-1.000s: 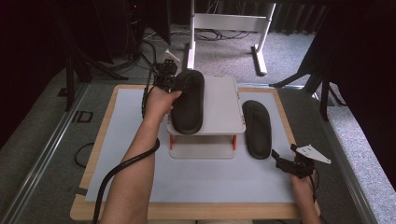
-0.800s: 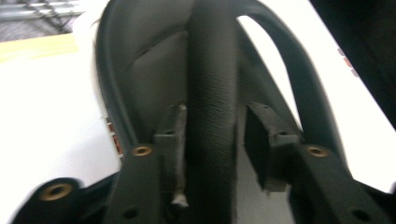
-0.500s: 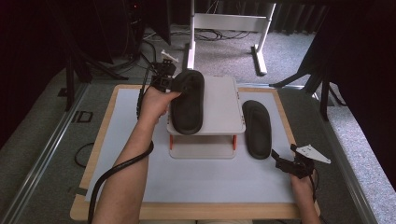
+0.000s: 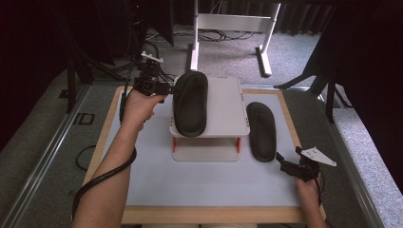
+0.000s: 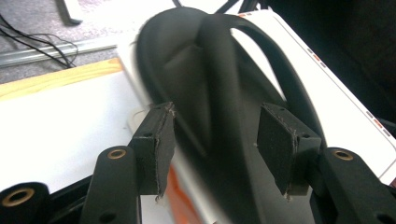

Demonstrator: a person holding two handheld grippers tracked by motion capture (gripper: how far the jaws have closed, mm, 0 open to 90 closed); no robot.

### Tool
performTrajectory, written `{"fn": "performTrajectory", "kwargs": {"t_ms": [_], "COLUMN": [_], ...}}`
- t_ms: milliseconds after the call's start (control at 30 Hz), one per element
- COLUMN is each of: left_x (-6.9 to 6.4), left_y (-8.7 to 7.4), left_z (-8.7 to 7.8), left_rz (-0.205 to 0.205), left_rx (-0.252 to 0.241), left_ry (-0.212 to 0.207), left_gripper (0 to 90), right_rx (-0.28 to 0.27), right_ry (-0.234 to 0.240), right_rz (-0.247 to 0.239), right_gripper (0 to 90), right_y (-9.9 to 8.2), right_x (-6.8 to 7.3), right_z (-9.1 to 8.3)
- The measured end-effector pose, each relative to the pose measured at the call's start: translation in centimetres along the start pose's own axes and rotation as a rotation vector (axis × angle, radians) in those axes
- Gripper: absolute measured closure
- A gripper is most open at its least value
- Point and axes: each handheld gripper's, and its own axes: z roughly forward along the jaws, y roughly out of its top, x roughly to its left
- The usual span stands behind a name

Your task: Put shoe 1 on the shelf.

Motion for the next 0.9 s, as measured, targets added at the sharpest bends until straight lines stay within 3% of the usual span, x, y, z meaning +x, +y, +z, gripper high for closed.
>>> {"fn": "performTrajectory", "kwargs": {"t_ms": [533,900], "left_x": [2.9,4.7], "left_y": [-3.2,-6.0], "left_z": [-2.4,-2.5], "left_rz": [-0.010,-0.004], "left_rx": [-0.050,-0.059], "left_ry": [0.037,0.015], "left_gripper": [46.1,45.9], "right_rx": [0.006,0.009], "right_ry": [0.003,0.006], "right_rz": [0.001,-0.001], "right_gripper": [11.2,11.2], "right_y": [0.0,0.0], "right_x": [0.0,0.0], "right_z": [0.0,0.0]}}
